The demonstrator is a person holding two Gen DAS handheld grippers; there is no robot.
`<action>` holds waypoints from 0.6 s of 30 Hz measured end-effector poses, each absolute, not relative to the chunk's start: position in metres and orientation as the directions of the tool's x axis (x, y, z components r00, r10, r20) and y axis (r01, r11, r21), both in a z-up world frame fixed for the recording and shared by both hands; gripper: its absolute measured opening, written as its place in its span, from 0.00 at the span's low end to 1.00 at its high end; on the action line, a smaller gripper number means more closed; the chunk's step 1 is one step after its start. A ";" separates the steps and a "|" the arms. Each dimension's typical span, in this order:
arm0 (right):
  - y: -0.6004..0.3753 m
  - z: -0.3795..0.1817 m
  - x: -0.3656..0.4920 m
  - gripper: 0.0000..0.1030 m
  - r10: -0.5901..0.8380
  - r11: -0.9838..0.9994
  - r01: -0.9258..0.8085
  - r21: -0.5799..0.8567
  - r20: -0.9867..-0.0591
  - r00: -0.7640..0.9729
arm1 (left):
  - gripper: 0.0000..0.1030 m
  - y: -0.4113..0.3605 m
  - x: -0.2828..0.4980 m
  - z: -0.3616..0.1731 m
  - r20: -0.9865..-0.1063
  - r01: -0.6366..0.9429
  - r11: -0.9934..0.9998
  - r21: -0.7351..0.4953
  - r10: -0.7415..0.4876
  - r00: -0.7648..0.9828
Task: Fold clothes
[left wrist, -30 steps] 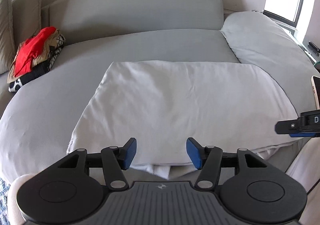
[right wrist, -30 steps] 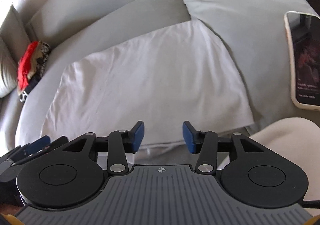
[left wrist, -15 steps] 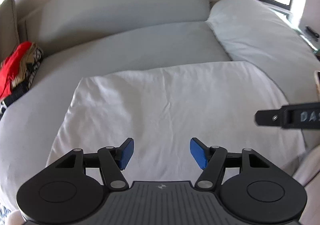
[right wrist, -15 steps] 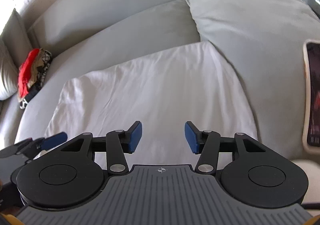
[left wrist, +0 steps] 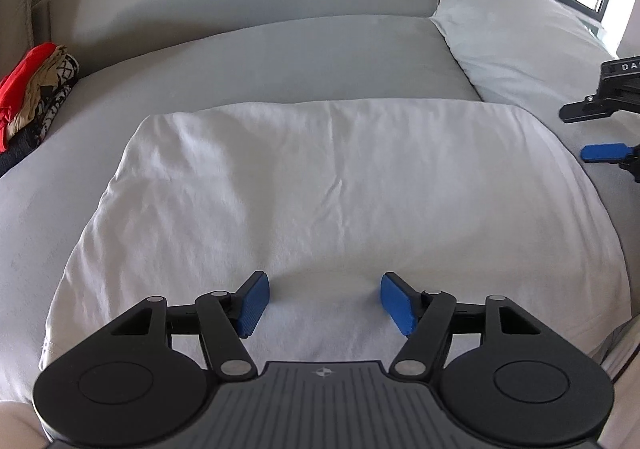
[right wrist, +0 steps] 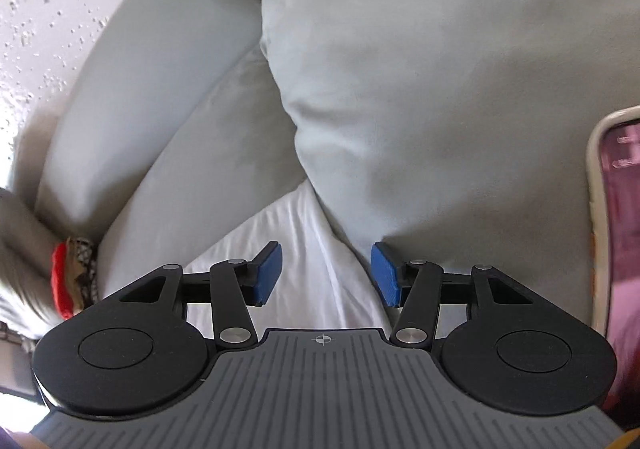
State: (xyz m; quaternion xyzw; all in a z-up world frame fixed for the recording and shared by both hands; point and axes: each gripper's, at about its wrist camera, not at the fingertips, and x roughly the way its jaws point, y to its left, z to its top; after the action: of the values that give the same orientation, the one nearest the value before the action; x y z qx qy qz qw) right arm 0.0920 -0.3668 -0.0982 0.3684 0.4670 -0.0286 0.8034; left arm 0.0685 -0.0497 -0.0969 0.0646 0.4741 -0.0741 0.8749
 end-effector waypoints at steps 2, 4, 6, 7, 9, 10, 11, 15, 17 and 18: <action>-0.371 -0.101 0.093 0.41 0.299 0.727 0.400 0.558 -0.782 0.547 | 0.63 -0.050 0.071 -0.095 -0.850 0.194 0.980 0.042 -0.067 0.523; -0.375 -0.105 0.092 0.41 0.332 0.722 0.392 0.570 -0.783 0.526 | 0.63 -0.050 0.071 -0.095 -0.852 0.198 0.979 0.037 -0.073 0.519; -0.376 -0.110 0.090 0.41 0.375 0.721 0.371 0.585 -0.780 0.500 | 0.63 -0.049 0.069 -0.096 -0.849 0.203 0.979 0.033 -0.080 0.522; -0.377 -0.112 0.089 0.41 0.397 0.723 0.357 0.592 -0.778 0.487 | 0.63 -0.049 0.069 -0.097 -0.849 0.203 0.979 0.031 -0.081 0.523; -0.381 -0.118 0.088 0.41 0.440 0.703 0.335 0.628 -0.753 0.489 | 0.63 -0.049 0.069 -0.097 -0.849 0.203 0.979 0.030 -0.082 0.522; -0.384 -0.120 0.088 0.41 0.466 0.679 0.330 0.655 -0.733 0.496 | 0.63 -0.049 0.069 -0.097 -0.849 0.203 0.979 0.030 -0.082 0.522; -0.386 -0.122 0.087 0.41 0.486 0.653 0.333 0.680 -0.714 0.504 | 0.63 -0.049 0.069 -0.097 -0.849 0.202 0.979 0.029 -0.083 0.521; -0.389 -0.130 0.088 0.41 0.554 0.572 0.311 0.759 -0.637 0.536 | 0.64 -0.048 0.069 -0.098 -0.849 0.201 0.979 0.025 -0.085 0.521; -0.386 -0.134 0.091 0.41 0.565 0.565 0.292 0.771 -0.620 0.544 | 0.64 -0.049 0.069 -0.098 -0.849 0.200 0.980 0.025 -0.085 0.522; -0.385 -0.136 0.092 0.41 0.571 0.562 0.283 0.777 -0.612 0.548 | 0.64 -0.049 0.069 -0.098 -0.849 0.200 0.979 0.026 -0.084 0.522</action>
State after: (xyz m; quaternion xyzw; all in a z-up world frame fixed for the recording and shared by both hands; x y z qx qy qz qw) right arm 0.0922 -0.3846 -0.1361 0.4582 0.4658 0.0957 0.7510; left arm 0.0694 -0.0487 -0.0981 0.0601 0.4820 -0.0816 0.8703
